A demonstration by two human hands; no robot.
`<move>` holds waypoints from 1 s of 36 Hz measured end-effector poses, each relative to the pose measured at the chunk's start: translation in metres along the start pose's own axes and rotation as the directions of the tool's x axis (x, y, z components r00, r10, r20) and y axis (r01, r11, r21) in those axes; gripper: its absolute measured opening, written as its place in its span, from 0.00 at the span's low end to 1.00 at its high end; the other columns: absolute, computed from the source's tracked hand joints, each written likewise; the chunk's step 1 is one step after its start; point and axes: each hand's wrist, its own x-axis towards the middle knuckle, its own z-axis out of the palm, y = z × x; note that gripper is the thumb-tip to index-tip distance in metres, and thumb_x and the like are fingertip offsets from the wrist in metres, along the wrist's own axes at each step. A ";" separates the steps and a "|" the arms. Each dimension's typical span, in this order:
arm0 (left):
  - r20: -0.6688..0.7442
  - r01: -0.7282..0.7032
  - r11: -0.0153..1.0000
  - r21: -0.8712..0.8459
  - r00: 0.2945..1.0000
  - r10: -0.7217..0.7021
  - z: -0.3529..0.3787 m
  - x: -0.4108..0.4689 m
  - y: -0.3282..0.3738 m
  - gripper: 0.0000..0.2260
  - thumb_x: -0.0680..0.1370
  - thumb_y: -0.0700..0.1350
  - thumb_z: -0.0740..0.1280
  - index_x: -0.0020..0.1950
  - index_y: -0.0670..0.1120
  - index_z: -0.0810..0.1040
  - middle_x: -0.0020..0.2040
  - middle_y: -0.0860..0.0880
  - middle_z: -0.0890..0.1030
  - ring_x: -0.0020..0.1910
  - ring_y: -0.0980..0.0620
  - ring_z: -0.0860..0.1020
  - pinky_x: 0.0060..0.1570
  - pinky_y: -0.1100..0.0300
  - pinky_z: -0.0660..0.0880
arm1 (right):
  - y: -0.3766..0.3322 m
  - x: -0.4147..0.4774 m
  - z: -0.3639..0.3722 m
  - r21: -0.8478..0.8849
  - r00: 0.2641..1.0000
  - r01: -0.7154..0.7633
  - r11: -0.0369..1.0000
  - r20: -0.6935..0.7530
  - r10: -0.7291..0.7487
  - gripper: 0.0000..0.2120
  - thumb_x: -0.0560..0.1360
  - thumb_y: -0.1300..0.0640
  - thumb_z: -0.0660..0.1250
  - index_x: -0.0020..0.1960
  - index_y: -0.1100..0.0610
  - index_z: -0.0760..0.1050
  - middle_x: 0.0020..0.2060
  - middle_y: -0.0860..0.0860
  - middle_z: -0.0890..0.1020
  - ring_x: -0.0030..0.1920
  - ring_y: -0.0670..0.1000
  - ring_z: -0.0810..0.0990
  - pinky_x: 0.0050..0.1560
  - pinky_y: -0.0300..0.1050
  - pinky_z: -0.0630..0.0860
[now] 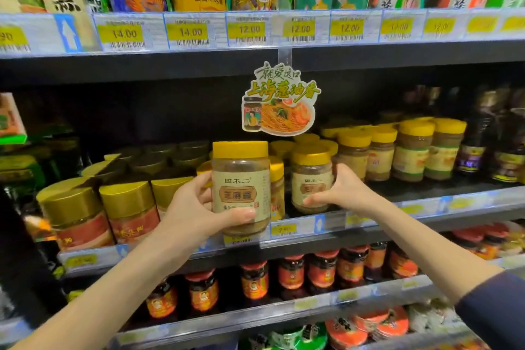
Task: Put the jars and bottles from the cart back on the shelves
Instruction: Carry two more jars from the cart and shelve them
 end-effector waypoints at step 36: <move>-0.087 -0.020 0.996 -0.086 0.996 0.012 0.067 -0.002 0.014 0.30 0.56 0.43 0.77 0.57 0.49 0.75 0.46 0.56 0.85 0.46 0.61 0.82 0.38 0.71 0.76 | -0.004 0.012 -0.024 -0.110 0.975 0.120 0.987 0.202 -0.096 0.44 0.49 0.39 0.80 0.60 0.53 0.71 0.54 0.48 0.81 0.57 0.48 0.79 0.57 0.49 0.77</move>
